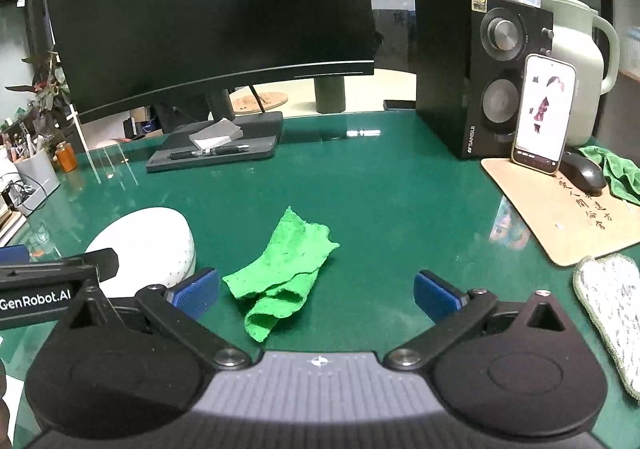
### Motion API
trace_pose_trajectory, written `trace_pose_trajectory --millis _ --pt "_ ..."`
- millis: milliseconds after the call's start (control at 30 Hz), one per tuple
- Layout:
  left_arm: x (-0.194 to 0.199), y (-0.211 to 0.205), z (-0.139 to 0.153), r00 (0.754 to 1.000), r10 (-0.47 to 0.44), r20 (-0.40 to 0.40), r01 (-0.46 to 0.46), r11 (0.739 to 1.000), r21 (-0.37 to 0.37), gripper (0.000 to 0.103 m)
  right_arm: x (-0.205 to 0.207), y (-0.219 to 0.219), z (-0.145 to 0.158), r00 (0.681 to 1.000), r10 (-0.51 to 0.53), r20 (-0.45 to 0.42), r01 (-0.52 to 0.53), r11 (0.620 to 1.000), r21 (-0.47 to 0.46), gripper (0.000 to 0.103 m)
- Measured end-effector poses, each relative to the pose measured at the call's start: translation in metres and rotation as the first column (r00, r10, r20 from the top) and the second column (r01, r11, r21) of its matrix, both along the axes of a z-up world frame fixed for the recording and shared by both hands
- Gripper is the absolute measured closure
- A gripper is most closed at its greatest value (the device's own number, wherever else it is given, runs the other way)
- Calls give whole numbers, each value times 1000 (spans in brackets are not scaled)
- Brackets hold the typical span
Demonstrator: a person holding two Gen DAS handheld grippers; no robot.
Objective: Clean bowl
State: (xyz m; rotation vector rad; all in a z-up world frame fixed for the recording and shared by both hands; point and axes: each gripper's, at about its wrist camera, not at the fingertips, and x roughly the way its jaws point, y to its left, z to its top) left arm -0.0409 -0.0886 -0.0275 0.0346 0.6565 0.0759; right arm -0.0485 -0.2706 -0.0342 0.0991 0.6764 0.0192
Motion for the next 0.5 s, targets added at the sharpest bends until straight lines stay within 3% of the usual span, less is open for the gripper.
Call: trace_pose_trajectory --millis 233,500 --pt "4 3 -1 999 0 -41 0 1000 -15 0 8 -1 -2 997 11 -80 -7 999 46 0" --pt "4 7 -2 999 3 -45 -4 1000 -18 0 8 4 -2 997 17 -79 -15 1000 26 0"
